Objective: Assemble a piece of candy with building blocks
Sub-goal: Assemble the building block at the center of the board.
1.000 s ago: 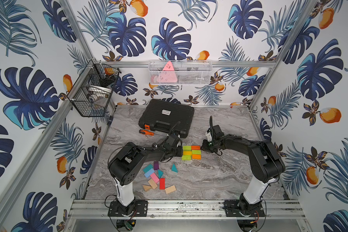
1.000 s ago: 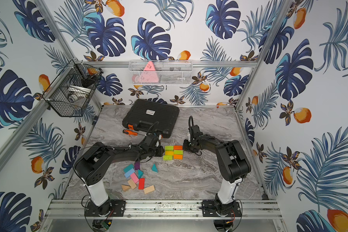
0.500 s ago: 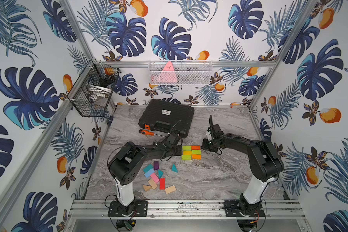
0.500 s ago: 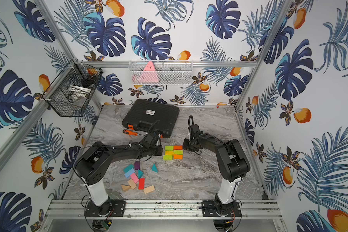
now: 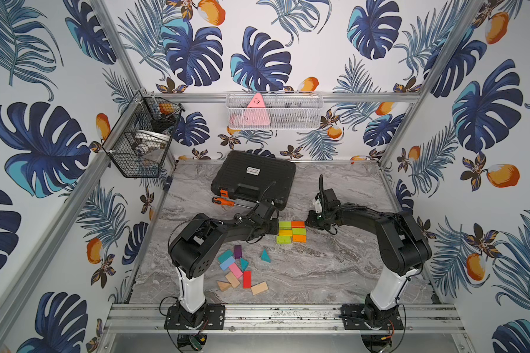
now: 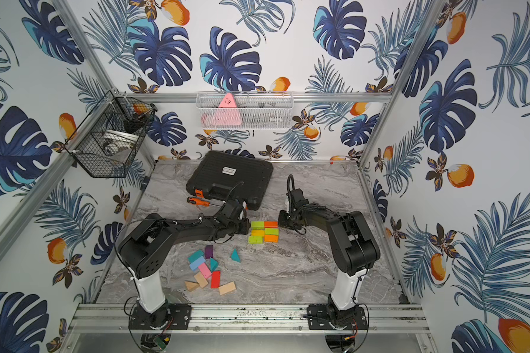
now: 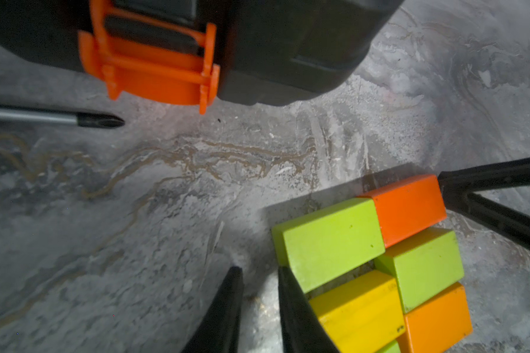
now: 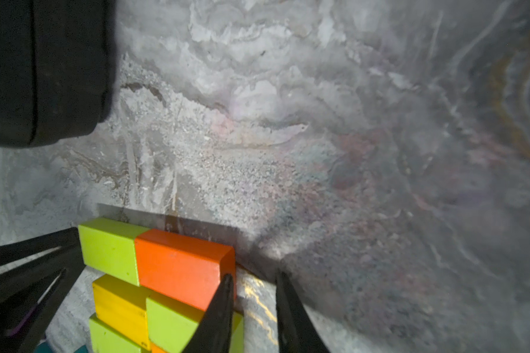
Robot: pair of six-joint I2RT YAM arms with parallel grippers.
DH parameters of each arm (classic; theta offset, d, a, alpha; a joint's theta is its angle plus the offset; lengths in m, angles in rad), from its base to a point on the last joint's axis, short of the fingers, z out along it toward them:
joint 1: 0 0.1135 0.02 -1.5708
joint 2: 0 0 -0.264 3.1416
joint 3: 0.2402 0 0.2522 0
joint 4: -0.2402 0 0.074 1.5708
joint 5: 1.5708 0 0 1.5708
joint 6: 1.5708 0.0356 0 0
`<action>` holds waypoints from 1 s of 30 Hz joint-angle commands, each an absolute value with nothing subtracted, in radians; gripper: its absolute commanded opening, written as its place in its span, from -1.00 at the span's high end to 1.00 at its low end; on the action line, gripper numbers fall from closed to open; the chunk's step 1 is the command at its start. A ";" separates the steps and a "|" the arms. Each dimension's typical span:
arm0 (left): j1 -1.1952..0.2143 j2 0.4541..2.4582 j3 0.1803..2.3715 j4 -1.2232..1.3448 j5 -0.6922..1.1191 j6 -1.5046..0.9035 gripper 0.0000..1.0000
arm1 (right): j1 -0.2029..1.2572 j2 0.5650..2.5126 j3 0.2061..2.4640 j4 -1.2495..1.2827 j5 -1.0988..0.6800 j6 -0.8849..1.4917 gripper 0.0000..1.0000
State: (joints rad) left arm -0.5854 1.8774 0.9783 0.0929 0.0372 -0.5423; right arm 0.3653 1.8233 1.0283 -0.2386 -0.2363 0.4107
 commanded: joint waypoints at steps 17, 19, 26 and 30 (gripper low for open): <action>-0.622 1.862 0.918 -0.002 0.084 -0.541 0.45 | 0.377 1.793 0.979 -0.268 -0.309 0.420 0.48; -0.625 1.857 0.914 -0.003 0.079 -0.542 0.45 | 0.379 1.792 0.977 -0.271 -0.310 0.420 0.48; -0.630 1.851 0.899 0.004 0.080 -0.548 0.45 | 0.387 1.772 0.953 -0.268 -0.310 0.420 0.49; -0.637 1.850 0.890 0.007 0.077 -0.551 0.45 | 0.388 1.775 0.945 -0.265 -0.313 0.422 0.49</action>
